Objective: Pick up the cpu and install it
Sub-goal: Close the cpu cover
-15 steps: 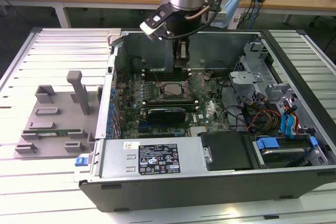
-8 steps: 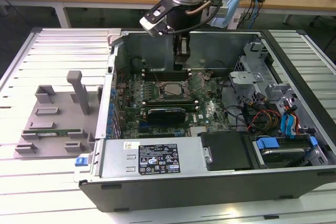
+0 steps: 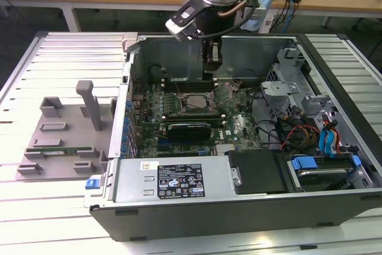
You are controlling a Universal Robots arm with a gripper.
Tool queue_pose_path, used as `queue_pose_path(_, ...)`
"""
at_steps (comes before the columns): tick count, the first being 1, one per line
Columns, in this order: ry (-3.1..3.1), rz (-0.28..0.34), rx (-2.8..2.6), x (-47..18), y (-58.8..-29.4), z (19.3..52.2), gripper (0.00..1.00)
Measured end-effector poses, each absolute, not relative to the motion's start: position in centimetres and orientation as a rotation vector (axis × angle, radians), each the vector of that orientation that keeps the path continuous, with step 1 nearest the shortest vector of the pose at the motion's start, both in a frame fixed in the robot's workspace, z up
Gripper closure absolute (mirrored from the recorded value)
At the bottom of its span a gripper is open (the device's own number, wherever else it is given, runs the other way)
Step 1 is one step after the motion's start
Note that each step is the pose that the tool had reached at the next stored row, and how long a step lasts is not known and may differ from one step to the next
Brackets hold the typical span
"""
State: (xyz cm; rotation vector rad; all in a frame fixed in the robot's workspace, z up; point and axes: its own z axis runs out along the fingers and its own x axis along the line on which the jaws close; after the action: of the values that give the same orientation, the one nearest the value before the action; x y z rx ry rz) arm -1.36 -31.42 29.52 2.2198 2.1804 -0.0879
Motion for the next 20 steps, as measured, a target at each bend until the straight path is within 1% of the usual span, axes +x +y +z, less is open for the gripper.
queue_pose_path(20,2.175,-0.101,2.215,5.5,-31.4,29.5,0.89)
